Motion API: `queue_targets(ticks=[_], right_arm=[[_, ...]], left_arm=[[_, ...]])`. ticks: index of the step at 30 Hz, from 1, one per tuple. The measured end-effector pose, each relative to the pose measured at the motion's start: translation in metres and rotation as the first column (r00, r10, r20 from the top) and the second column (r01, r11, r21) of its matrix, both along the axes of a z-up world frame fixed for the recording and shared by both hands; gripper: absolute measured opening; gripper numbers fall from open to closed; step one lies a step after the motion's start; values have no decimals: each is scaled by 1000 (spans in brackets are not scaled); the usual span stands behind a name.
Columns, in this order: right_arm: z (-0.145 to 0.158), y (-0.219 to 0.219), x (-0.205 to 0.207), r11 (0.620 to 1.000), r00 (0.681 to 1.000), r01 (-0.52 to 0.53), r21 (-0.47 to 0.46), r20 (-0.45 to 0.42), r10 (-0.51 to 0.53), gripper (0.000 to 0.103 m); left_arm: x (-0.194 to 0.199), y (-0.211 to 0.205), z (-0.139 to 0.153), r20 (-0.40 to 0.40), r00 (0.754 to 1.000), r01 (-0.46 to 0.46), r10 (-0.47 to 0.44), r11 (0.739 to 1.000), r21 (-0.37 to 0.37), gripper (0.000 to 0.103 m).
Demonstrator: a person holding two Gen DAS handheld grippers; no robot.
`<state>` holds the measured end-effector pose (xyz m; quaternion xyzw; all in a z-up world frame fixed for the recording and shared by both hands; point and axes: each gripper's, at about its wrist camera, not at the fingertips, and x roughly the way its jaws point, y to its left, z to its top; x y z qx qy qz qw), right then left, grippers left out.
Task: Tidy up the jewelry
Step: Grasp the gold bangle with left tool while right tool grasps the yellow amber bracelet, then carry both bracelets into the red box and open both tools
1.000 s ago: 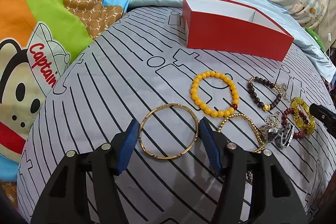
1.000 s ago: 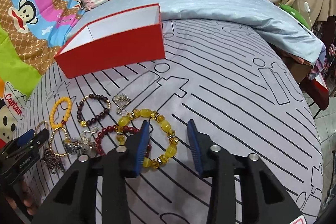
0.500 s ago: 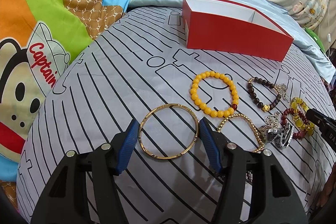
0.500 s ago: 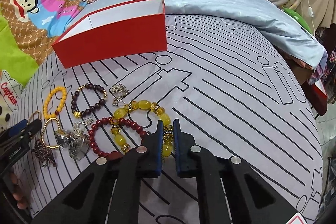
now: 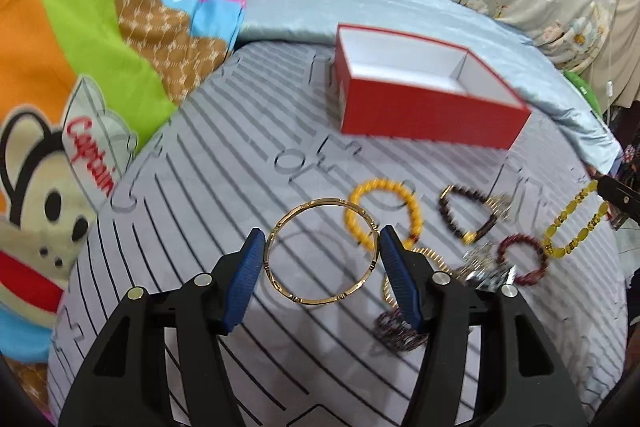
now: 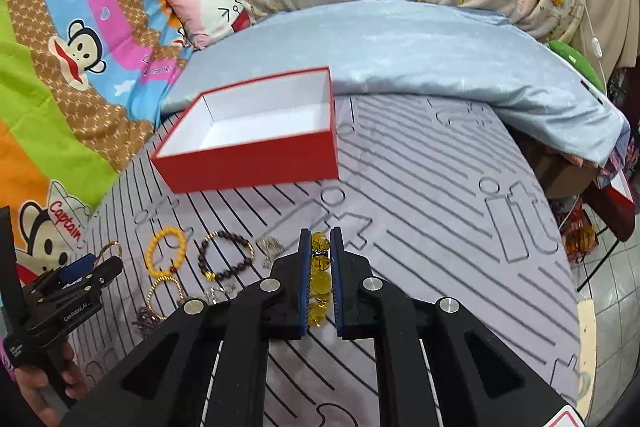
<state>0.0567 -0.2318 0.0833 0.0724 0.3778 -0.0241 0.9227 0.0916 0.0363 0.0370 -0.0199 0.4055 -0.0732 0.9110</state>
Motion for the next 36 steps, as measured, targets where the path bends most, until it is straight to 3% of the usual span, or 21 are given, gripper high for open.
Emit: queue_targets(ticks=[11,17,24,32,34,36], right_arm=[[64,0,60,997,990,-79,-11,114,80,9],[78,4,126,992,984,-122,17,132,119,9],[57,0,199,985,986,-150,83,82,143,9],[11,-5,247,983,988,-150,103,-16,153,10],[4,-7,250,987,990,-132,93,-27,135,10],[4,-10,247,990,993,-114,82,-20,116,14]], left_arm=[[64,-38,75,139,984,102,-107,994,38,57],[123,-67,90,149,975,168,-167,986,7,57],[186,-98,70,95,973,211,-210,977,-10,57],[230,-114,41,51,969,244,-244,970,-2,57],[237,-116,37,63,977,203,-205,978,39,66],[239,-115,38,80,980,174,-180,982,78,67]])
